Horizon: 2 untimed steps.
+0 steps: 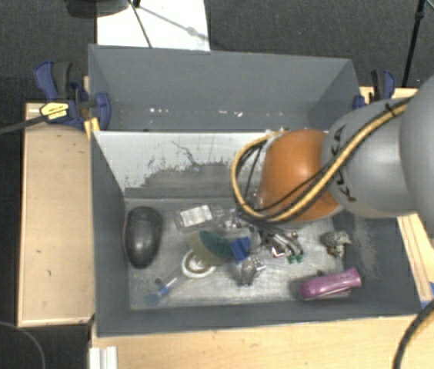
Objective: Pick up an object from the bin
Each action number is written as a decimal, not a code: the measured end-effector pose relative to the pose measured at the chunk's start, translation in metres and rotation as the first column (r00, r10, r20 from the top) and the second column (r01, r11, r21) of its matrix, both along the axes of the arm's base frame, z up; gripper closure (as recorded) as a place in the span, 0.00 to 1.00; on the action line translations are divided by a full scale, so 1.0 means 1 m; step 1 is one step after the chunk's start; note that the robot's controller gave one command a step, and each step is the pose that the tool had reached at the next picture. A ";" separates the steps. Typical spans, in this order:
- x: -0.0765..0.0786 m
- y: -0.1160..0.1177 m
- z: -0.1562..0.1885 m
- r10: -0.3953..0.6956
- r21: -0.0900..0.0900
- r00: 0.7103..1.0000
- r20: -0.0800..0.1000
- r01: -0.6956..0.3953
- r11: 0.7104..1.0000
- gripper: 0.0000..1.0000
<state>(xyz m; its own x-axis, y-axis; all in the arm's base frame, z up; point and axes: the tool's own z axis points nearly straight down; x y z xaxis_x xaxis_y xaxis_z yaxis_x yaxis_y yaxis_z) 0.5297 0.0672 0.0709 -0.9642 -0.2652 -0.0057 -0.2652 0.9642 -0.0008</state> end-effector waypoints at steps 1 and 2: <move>0.002 -0.001 0.004 -0.003 0.001 1.000 0.007 0.003 1.000 1.00; -0.021 0.025 0.146 -0.017 0.002 1.000 0.004 0.017 1.000 1.00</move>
Offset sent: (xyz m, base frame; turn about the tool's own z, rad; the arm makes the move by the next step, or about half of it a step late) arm 0.0000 0.0000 0.0000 0.0000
